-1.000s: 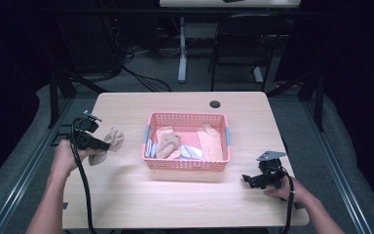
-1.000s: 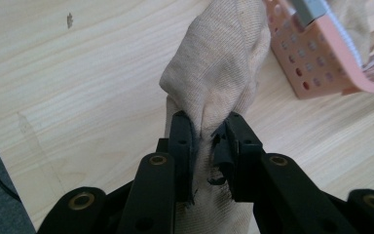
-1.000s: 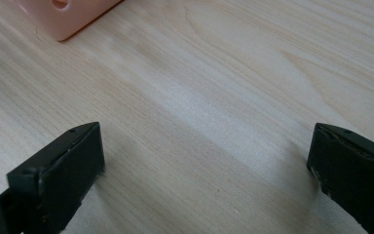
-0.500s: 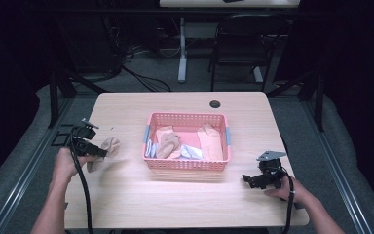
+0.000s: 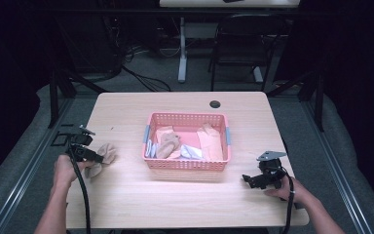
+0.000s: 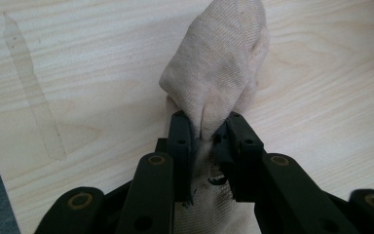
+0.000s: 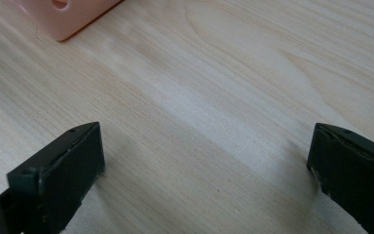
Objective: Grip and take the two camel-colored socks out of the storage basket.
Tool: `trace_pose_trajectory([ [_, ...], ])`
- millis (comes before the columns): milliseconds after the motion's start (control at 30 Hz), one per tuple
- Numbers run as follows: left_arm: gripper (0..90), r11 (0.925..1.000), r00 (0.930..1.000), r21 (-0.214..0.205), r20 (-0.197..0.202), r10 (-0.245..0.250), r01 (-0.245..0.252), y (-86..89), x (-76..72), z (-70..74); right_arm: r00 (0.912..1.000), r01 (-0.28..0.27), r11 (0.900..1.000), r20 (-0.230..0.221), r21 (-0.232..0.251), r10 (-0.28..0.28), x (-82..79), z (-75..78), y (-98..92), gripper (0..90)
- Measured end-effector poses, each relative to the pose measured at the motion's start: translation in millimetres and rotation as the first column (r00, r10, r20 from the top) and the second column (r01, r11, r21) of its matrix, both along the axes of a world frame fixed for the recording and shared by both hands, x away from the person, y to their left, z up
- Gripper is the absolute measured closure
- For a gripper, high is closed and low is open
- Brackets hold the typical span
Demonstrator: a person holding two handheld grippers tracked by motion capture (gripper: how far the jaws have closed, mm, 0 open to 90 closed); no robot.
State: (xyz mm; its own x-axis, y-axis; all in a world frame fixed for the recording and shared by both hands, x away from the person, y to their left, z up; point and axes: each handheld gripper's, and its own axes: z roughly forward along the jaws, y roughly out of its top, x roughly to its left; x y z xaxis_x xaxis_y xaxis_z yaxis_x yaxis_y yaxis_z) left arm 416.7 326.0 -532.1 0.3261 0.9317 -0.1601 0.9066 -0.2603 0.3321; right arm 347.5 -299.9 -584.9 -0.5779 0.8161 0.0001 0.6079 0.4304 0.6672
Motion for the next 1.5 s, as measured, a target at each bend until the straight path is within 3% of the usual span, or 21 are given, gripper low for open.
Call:
trace_pose_trajectory([
  [167, 69.9, 0.9998, 0.9998, 0.014, -0.017, 0.013, -0.012, 1.9, 0.3, -4.3, 1.0000, 0.000, 1.0000, 0.000, 0.000, 0.000, 0.0, 0.0, 0.0, 0.0],
  [367, 38.9, 0.9981, 0.9991, 0.046, 0.010, 0.041, -0.041, 2.8, -0.2, 2.3, 1.0000, 0.000, 1.0000, 0.000, 0.000, 0.000, 0.0, 0.0, 0.0, 0.0],
  [600, 16.8, 0.9992, 0.9957, 0.039, 0.092, 0.008, -0.011, -7.0, -2.2, 30.7, 1.0000, 0.000, 1.0000, 0.000, 0.000, 0.000, 0.0, 0.0, 0.0, 0.0],
  [733, 10.0, 0.9994, 0.9854, 0.033, 0.170, -0.014, 0.008, -17.3, -2.8, 51.1, 1.0000, 0.000, 1.0000, -0.001, 0.000, 0.000, 0.0, 0.0, 0.0, 0.0],
  [867, 1.2, 0.9980, 0.9791, 0.048, 0.197, -0.049, 0.041, -31.7, -1.3, 66.1, 1.0000, 0.000, 1.0000, 0.000, 0.000, 0.000, 0.0, 0.0, 0.0, 0.0],
  [1133, 0.0, 0.9897, 0.9616, 0.049, 0.235, -0.142, 0.135, -61.8, 6.0, 86.2, 1.0000, 0.001, 1.0000, 0.000, 0.000, -0.001, 0.0, 0.0, 0.0, 0.0],
  [1500, 0.1, 0.9716, 0.9402, 0.055, 0.245, -0.237, 0.230, -105.0, 21.1, 94.7, 1.0000, 0.000, 1.0000, 0.000, 0.000, 0.000, 0.0, 0.0, 0.0, 0.0],
])
